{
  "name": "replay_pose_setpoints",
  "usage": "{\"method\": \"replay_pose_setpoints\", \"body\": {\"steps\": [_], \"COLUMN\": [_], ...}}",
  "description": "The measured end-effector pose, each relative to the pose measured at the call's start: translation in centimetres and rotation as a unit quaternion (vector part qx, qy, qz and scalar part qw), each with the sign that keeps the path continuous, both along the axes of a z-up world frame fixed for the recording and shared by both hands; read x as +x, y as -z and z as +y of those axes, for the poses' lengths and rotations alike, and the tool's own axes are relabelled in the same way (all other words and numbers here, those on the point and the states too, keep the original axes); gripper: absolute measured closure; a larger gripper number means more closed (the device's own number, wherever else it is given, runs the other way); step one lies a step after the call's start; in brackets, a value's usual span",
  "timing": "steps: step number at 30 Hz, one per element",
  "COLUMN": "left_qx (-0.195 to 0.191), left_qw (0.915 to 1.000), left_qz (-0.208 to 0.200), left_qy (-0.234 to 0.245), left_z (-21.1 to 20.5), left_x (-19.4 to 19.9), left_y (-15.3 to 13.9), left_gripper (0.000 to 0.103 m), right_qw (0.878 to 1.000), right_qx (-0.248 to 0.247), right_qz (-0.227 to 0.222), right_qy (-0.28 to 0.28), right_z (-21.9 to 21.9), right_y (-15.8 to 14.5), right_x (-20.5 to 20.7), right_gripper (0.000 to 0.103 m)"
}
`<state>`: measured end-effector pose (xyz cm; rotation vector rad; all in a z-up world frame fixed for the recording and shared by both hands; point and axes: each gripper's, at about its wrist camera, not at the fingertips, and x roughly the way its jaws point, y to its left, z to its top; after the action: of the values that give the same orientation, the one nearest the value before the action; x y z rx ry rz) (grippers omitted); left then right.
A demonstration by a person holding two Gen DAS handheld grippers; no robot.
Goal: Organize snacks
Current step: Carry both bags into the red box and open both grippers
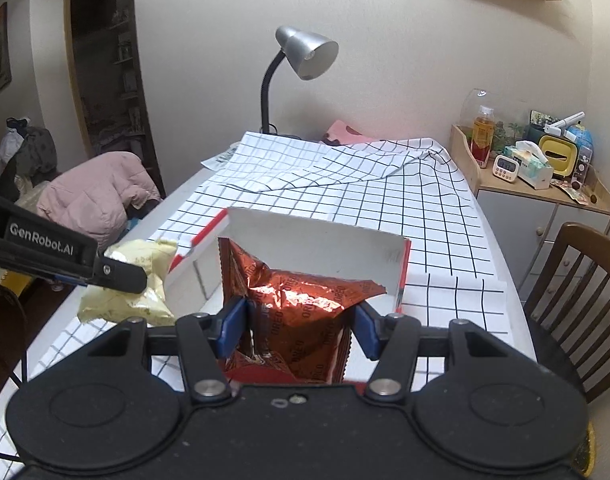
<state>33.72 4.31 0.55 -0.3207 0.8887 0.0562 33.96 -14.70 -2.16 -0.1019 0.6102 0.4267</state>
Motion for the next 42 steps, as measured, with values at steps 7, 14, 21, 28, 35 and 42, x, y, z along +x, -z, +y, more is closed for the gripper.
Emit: {"method": "replay_pose_setpoints", "body": {"steps": [7,14,21,28,35,42], "left_qx": [0.016,0.040,0.049,0.055,0.055,0.041], "left_qw": [0.9997,0.9982,0.9957,0.9924,0.9915,0.9932], "left_qz": [0.016,0.046,0.078,0.110,0.118,0.109], "left_qy": [-0.001,-0.001,-0.004,-0.003,-0.005,-0.010], "left_z": [-0.1,-0.3,-0.1,-0.2,-0.3,0.0], "left_x": [4.8,8.8,11.4,12.5,12.6,12.1], "left_y": [1.2,3.6,6.5,8.8,9.5,8.9], "left_gripper": [0.072,0.072,0.072,0.072,0.072,0.048], "right_qw": [1.000,0.998,0.995,0.993,0.992,0.992], "right_qx": [-0.005,-0.028,-0.050,-0.061,-0.053,-0.031], "right_qz": [0.024,0.059,0.079,0.099,0.112,0.120], "right_qy": [0.002,-0.006,-0.017,-0.018,-0.014,-0.003], "right_z": [0.4,1.7,3.1,3.2,2.8,2.3], "right_y": [1.2,3.3,5.6,7.2,7.8,7.6], "right_x": [4.5,8.4,10.5,11.4,11.9,11.9], "right_gripper": [0.047,0.047,0.047,0.047,0.046,0.043]}}
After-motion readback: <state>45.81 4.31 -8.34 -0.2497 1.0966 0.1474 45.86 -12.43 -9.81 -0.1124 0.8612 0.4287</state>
